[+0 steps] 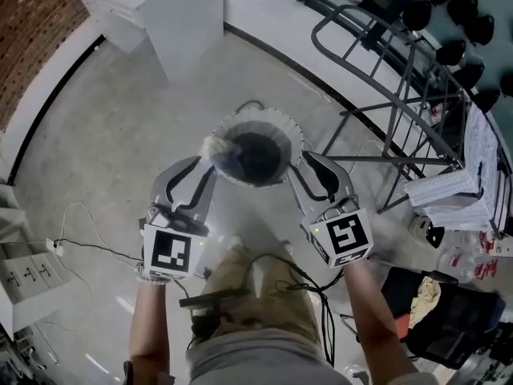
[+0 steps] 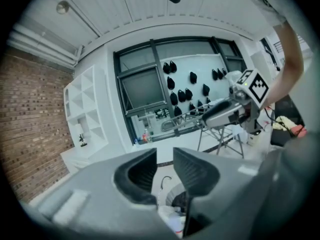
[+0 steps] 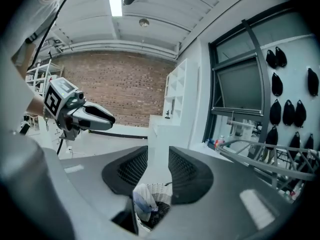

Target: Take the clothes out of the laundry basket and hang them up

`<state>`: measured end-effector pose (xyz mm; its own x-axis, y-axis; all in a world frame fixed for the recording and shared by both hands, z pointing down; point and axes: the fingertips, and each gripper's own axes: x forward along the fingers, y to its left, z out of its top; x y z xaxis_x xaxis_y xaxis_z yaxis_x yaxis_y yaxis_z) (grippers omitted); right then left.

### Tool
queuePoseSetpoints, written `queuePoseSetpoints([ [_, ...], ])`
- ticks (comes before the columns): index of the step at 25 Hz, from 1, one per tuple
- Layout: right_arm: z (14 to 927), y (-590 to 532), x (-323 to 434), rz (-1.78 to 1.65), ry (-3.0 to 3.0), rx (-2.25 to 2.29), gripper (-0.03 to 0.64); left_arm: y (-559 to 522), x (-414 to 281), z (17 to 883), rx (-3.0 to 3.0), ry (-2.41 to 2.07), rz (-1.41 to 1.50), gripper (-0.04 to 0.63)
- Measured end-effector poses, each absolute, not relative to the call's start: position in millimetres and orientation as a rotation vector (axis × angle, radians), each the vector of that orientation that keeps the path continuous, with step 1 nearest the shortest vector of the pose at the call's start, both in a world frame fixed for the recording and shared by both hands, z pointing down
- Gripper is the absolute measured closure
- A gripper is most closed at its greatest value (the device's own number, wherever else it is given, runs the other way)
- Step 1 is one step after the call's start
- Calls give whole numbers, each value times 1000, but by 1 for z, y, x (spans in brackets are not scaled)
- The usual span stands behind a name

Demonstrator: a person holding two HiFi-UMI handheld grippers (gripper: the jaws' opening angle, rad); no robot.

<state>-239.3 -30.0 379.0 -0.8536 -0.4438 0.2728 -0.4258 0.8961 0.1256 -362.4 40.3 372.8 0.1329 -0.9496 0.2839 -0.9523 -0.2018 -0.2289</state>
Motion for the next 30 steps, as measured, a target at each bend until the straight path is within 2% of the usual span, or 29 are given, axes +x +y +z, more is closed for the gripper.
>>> queuePoseSetpoints([
  [15,507,-50,-351,-86,-2635,245,485,10,-441,447,2154,-2043,537,508],
  [30,719,-46,-429,-18,-2477,-89,485,-20,-483,578,2022,-2104,537,508],
])
